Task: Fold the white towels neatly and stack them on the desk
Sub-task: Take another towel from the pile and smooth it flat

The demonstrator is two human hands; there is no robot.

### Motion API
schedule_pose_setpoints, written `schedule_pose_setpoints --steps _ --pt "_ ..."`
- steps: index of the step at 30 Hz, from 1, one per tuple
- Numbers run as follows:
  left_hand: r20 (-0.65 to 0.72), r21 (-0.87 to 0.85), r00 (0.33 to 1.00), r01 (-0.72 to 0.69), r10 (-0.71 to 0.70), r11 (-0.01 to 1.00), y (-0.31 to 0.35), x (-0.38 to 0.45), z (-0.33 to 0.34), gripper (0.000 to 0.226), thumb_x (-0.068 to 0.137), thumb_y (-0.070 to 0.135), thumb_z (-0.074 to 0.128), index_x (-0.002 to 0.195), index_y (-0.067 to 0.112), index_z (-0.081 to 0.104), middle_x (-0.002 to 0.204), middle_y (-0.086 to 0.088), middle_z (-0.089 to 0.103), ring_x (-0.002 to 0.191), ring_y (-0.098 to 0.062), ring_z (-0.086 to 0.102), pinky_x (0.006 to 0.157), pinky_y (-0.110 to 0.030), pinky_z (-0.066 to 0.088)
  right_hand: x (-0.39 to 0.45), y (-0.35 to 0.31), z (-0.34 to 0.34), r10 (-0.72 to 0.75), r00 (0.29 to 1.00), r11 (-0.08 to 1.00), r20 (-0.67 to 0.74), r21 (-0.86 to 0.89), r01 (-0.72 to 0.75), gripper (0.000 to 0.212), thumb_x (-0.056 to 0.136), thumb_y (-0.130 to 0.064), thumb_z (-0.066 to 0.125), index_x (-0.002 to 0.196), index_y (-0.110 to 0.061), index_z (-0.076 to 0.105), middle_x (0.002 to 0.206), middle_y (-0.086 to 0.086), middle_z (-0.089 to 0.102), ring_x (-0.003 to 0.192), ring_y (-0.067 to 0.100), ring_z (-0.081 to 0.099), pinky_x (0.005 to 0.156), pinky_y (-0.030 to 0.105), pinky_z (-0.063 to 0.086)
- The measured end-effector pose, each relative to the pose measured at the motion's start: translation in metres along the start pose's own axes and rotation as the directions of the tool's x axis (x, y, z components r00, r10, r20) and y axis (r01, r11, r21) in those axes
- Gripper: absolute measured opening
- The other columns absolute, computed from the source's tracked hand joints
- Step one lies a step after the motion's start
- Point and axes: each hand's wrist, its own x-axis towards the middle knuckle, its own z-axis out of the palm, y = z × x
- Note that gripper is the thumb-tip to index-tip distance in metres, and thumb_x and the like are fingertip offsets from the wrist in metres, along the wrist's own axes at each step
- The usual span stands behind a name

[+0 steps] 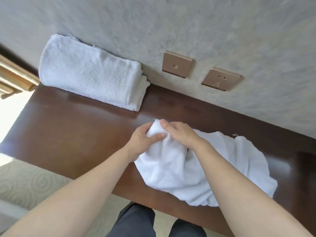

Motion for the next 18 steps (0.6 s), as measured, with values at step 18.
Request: schedule_pose_setpoints --steps 18 --pt "-0.059 0.315 0.949 0.312 -0.31 0.896 -0.053 -0.033 -0.075 0.072 0.063 0.081 0.073 0.072 0.012 0.052 0.062 0.008 0.053 0.059 -0.014 0.051 0.06 -0.029 0.039 0.058 -0.065 0.052 -0.395 0.869 0.904 -0.298 -0.293 0.311 0.04 0.099 -0.051 0.052 0.081 -0.017 0.039 0.069 -0.006 0.046 0.069 0.019 0.048 0.062 0.035 0.034"
